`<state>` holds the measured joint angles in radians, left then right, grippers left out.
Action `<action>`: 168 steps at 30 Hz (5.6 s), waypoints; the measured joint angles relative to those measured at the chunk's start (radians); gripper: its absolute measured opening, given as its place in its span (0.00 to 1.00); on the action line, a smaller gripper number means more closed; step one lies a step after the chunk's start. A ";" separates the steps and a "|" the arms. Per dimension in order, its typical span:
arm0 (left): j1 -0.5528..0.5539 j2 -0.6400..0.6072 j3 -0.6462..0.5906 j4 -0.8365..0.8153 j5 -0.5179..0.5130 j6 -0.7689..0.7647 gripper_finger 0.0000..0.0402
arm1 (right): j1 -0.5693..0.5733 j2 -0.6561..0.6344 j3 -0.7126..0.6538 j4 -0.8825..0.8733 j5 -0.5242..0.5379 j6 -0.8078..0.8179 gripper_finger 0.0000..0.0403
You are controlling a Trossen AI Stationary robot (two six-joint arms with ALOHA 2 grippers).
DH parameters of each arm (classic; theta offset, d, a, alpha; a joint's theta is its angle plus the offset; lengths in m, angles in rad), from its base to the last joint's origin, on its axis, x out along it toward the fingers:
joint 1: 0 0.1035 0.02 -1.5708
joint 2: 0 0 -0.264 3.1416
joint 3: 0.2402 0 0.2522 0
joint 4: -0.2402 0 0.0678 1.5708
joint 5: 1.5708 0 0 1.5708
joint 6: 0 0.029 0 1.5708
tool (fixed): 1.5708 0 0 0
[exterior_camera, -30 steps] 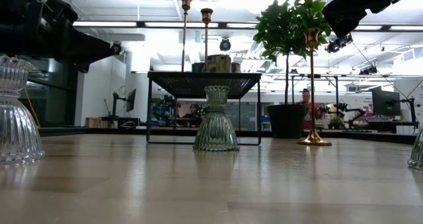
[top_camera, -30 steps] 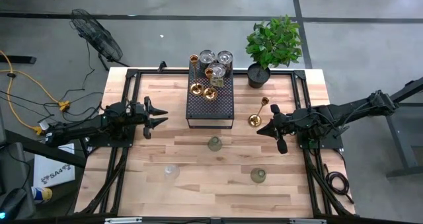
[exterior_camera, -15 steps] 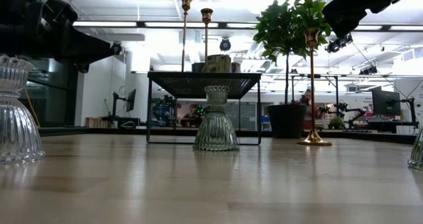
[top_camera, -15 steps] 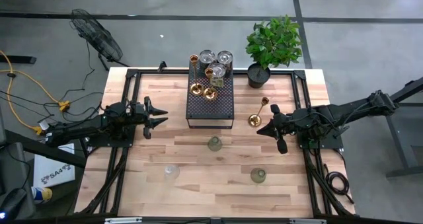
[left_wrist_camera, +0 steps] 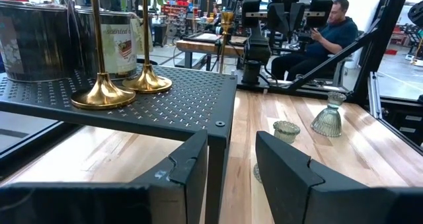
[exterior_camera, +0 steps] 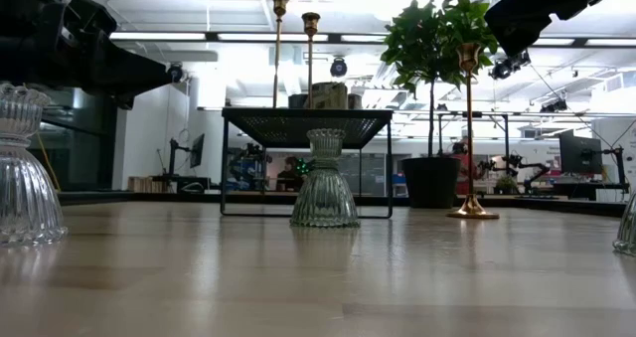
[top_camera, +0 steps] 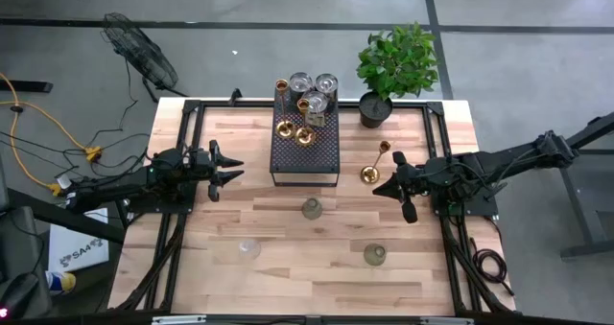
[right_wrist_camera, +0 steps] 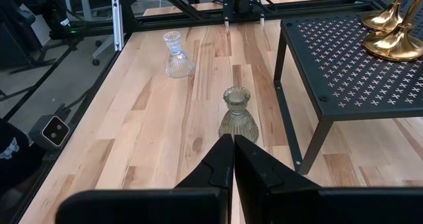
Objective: Pick & Place candle stick holders
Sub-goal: Put the gold candle holder on the shelf
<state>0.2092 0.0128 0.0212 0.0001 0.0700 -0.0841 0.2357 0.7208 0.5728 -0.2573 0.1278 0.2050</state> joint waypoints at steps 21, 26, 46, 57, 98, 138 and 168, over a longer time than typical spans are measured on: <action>0.000 0.000 0.000 0.000 0.000 0.000 0.31 | 0.012 -0.007 0.000 0.007 -0.001 0.000 0.01; 0.000 0.000 0.000 0.000 0.000 0.000 0.31 | 0.011 -0.007 0.000 -0.002 -0.001 0.000 0.01; 0.000 0.000 0.000 0.000 0.000 0.000 0.31 | -0.010 -0.081 0.000 -0.351 0.089 0.250 0.01; 0.000 0.000 0.000 0.000 0.000 0.000 0.31 | -0.029 -0.087 -0.003 -0.432 0.314 0.321 0.06; 0.000 0.000 0.000 0.000 0.000 0.000 0.31 | -0.128 -0.019 -0.362 0.386 0.599 0.081 0.37; 0.000 0.000 0.000 0.000 0.000 0.000 0.31 | -0.134 0.029 -0.008 0.067 0.568 0.079 0.02; 0.000 0.000 0.000 0.000 0.000 0.000 0.31 | -0.292 0.489 0.580 0.004 0.343 -0.056 0.02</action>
<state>0.2090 0.0124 0.0210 0.0006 0.0702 -0.0841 -0.0566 1.2094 1.1526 -0.2537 0.4703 0.1488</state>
